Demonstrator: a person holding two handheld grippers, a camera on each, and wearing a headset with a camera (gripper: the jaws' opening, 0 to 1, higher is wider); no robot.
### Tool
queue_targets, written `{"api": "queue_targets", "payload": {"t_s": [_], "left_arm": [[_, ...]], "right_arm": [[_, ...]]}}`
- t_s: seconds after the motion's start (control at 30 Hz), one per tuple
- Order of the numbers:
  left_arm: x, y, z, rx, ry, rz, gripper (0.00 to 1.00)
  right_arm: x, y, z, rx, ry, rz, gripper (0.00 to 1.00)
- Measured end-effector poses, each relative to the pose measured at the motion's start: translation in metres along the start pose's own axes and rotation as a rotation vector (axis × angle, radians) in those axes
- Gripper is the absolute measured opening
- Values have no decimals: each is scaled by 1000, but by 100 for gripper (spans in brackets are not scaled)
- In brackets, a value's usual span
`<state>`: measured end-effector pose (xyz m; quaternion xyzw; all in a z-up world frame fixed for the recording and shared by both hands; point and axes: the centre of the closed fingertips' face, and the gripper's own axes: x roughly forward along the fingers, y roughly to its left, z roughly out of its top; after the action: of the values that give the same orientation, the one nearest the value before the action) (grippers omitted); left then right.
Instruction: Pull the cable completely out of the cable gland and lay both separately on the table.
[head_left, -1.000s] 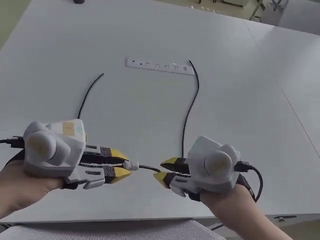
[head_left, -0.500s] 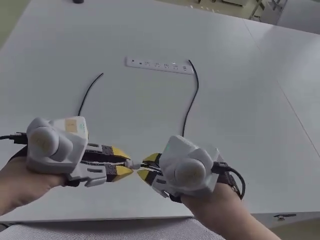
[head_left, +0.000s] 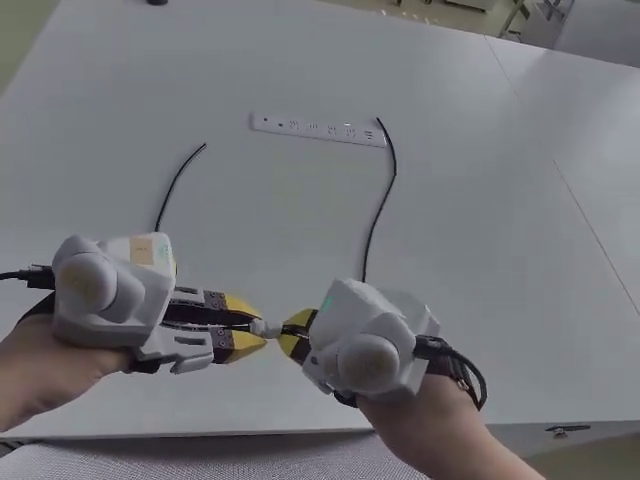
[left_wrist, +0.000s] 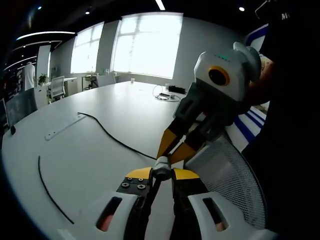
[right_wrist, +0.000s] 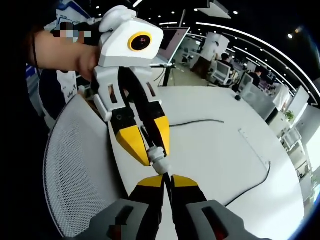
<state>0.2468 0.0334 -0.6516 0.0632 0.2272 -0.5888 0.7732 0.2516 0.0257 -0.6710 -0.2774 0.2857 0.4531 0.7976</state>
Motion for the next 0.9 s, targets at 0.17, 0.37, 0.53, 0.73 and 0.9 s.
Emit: {"api": "queue_targets", "payload": {"t_s": [0.17, 0.37, 0.53, 0.73, 0.9], "left_arm": [[2, -1, 1, 13, 6, -6, 15], [4, -1, 3, 12, 4, 1, 15], [2, 1, 4, 8, -3, 5, 15], [2, 4, 5, 9, -4, 16, 15], [4, 5, 7, 15, -7, 17, 15]], "right_arm": [[-1, -1, -4, 11, 7, -5, 0], [-2, -7, -10, 78, 10, -5, 0], [-4, -13, -15, 126, 11, -13, 0], [-3, -18, -23, 204, 8, -15, 0], [-4, -25, -28, 232, 5, -26, 0]]}}
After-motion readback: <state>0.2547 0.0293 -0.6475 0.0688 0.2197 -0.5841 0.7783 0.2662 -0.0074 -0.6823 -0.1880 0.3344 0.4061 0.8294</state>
